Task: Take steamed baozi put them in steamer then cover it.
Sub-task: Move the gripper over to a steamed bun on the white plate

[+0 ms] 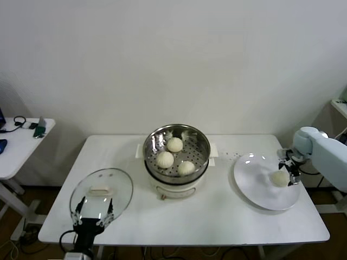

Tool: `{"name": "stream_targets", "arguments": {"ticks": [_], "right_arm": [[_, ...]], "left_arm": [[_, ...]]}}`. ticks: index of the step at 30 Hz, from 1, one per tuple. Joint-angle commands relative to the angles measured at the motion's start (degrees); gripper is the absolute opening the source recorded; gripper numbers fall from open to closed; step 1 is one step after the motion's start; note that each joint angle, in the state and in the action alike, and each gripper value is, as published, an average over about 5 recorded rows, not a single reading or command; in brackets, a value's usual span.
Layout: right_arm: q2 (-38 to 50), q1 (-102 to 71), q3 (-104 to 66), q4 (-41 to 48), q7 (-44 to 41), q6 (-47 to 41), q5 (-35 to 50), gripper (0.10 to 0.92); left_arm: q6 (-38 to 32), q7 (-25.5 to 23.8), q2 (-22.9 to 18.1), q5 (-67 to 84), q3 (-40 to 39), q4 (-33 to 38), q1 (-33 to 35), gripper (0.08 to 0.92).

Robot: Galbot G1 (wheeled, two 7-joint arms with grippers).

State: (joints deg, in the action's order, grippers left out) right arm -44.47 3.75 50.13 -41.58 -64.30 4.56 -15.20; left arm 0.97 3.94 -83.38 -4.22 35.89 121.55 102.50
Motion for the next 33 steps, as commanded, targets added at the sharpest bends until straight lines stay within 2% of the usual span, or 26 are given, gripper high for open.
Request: {"name": "stream_targets", "arguments": {"ticks": [1, 15, 26, 30, 33], "right_arm": [[-3.87, -2.77, -6.94, 6.08, 0.06, 1.68, -3.51, 0.823], [-4.78, -3.29, -7.86, 7.15, -1.48, 2.19, -5.08, 0.821], [-4.61, -2.95, -7.87, 7.28, -2.59, 2.23, -4.78, 0.683], [-3.92, -1.70, -5.83, 6.22, -2.61, 1.46, -1.92, 0.666], [-2.63, 1.57, -0.57, 3.02, -2.40, -1.38, 5.20, 0.662]], "left_arm": [[0.09, 0.02, -0.08, -0.21, -0.01, -0.15, -0.10, 0.823], [0.08, 0.07, -0.24, -0.23, 0.13, -0.20, -0.03, 0.823], [0.06, 0.12, -0.40, -0.25, 0.11, -0.08, -0.02, 0.823], [0.04, 0.11, -0.47, -0.24, 0.06, 0.06, 0.07, 0.823], [0.02, 0.10, -0.50, -0.25, -0.26, 0.14, 0.08, 0.823]]}}
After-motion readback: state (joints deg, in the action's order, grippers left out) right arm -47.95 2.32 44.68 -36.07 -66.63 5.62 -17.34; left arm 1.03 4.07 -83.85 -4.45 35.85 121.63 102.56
